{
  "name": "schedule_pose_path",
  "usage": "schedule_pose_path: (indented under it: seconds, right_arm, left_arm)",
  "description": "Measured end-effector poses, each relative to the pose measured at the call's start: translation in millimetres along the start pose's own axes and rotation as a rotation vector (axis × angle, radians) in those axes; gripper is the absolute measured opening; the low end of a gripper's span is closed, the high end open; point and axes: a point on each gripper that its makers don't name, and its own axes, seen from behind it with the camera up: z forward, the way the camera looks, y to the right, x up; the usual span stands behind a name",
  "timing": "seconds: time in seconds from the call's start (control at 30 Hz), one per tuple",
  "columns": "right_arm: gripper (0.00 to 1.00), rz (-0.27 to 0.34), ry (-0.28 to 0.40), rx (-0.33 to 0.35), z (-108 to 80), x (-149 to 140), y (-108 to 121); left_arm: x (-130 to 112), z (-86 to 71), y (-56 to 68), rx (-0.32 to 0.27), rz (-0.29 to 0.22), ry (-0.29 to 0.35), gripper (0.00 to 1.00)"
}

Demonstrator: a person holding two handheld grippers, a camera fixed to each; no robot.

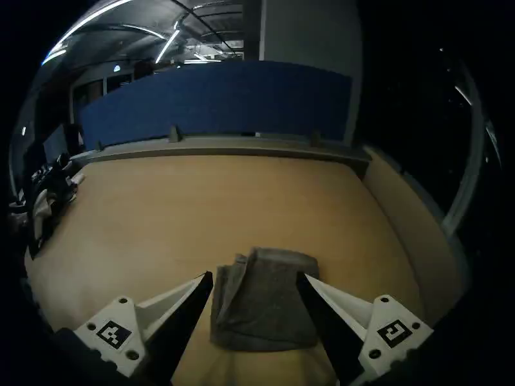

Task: Fold towel

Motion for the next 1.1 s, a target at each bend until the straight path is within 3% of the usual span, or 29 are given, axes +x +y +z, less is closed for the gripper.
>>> schedule_pose_path:
  seconds: [0.37, 0.8, 1.1]
  right_arm:
    - [1.0, 0.03, 0.118, -0.011, -9.4, 28.8, -5.4]
    - [1.0, 0.079, 0.42, -0.03, -41.5, 88.3, -15.5]
    - [1.0, 0.079, 0.448, -0.04, -47.3, 94.1, -13.6]
  left_arm:
    - [5.8, 1.0, -2.2, 0.0, -0.006, 0.02, 0.93]
    - [13.1, 0.3, -2.3, 0.0, -0.011, 0.048, 0.93]
    - [18.2, 0.6, -3.7, 0.0, -0.019, 0.071, 0.93]
